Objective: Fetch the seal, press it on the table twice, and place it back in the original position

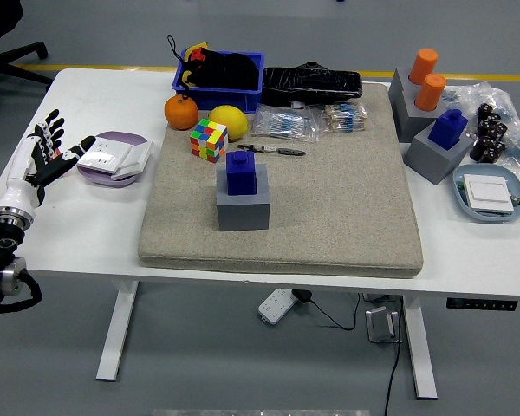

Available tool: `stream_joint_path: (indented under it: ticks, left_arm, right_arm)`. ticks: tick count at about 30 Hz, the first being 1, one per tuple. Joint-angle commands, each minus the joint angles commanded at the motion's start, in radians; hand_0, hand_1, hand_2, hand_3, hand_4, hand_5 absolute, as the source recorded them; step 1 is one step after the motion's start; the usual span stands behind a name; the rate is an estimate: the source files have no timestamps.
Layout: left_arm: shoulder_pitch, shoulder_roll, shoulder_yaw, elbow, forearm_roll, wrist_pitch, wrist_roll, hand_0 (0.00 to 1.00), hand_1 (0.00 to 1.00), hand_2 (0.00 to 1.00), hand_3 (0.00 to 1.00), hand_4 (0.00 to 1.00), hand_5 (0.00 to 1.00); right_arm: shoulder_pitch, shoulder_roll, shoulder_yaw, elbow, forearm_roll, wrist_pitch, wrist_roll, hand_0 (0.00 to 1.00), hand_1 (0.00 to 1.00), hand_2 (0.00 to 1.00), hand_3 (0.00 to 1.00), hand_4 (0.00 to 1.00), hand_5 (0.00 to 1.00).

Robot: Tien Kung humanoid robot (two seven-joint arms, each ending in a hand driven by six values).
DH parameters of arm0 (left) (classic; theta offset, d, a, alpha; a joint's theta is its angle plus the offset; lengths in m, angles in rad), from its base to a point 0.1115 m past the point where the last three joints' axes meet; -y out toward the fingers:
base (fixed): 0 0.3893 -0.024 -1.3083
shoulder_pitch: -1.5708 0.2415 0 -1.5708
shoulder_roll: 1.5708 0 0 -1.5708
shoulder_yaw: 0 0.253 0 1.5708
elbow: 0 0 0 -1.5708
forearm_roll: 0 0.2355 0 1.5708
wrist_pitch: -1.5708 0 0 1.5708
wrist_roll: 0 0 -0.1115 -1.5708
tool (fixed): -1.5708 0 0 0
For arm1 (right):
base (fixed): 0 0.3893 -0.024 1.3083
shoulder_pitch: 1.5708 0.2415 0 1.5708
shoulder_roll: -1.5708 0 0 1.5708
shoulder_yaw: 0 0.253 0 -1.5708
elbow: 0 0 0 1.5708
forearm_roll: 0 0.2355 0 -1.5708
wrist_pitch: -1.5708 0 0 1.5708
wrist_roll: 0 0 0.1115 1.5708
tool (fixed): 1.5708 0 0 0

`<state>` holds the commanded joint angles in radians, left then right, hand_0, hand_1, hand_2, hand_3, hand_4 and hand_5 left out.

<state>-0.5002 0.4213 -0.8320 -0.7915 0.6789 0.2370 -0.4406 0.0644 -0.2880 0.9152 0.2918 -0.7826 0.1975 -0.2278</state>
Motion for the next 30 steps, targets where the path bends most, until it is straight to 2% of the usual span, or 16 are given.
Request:
stream_joint_path:
  ticks: [8,14,30]
  left_arm:
    - [0.003,-0.004,-0.025,0.003,0.006,-0.016,0.014,0.932,0.932,0.934,0.964,0.998,0.423]
    - [0.001,-0.007,-0.026,0.003,0.008,-0.006,0.016,0.931,0.926,0.928,0.961,0.998,0.419]
    - [-0.004,-0.002,-0.03,-0.011,0.006,-0.011,0.019,0.928,0.911,0.91,0.959,0.998,0.416]
  right_arm:
    - [0.005,-0.002,0.005,0.002,-0.003,-0.003,0.002,0.879,0.799,0.747,0.757,0.836,0.562]
    - [0.004,-0.003,0.005,-0.001,-0.002,-0.006,-0.001,0.879,0.798,0.747,0.757,0.835,0.565]
    - [0.01,-0.009,0.002,-0.001,0.001,-0.01,-0.001,0.877,0.799,0.747,0.755,0.833,0.567]
